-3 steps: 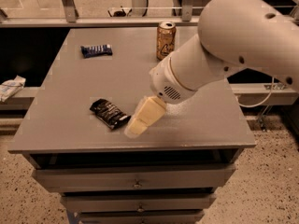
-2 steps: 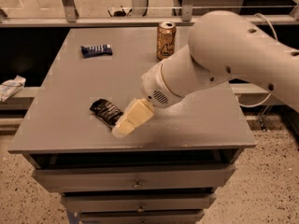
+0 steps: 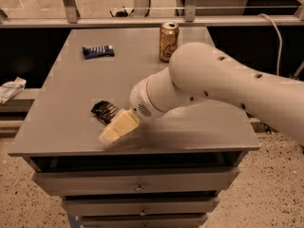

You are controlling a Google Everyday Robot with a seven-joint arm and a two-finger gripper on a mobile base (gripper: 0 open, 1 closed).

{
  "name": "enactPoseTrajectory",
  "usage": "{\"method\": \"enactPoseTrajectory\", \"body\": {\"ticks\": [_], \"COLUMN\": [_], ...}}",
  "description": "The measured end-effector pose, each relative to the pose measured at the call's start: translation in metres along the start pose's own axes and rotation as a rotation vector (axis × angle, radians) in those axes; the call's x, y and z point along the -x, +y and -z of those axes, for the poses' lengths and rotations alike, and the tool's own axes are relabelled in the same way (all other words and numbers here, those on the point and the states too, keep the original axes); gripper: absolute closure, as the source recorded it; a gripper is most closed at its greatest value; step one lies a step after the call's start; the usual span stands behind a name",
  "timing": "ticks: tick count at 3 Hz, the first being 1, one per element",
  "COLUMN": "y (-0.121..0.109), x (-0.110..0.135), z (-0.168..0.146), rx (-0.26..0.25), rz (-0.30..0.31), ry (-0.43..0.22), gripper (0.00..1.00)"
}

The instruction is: Move rxbar chocolate near orange can

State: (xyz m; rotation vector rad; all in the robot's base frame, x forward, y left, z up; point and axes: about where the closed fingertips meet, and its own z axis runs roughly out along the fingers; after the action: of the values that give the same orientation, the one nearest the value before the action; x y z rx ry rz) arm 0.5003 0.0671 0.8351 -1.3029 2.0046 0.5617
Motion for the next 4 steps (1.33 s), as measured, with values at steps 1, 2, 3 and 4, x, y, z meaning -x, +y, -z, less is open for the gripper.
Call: {"method": "enactPoseTrajectory", "body": {"ticks": [1,2,3,4], "y": [-0.0048,-0.0069,-0.0083,-0.0083], "x": [-0.0043,-0.0063,-0.0064,-0.0059], "z": [-0.0098,-0.0124,-0.0112,-0.0108], "rx": [-0.063,-0.091,-0.102,-0.102], "rz": [0.0,-0.005,-0.01,-0.01], "ry": [-0.006,-0.008,-0.009,-0.009], "gripper": [0.25,0.47,0.78,0.99]}}
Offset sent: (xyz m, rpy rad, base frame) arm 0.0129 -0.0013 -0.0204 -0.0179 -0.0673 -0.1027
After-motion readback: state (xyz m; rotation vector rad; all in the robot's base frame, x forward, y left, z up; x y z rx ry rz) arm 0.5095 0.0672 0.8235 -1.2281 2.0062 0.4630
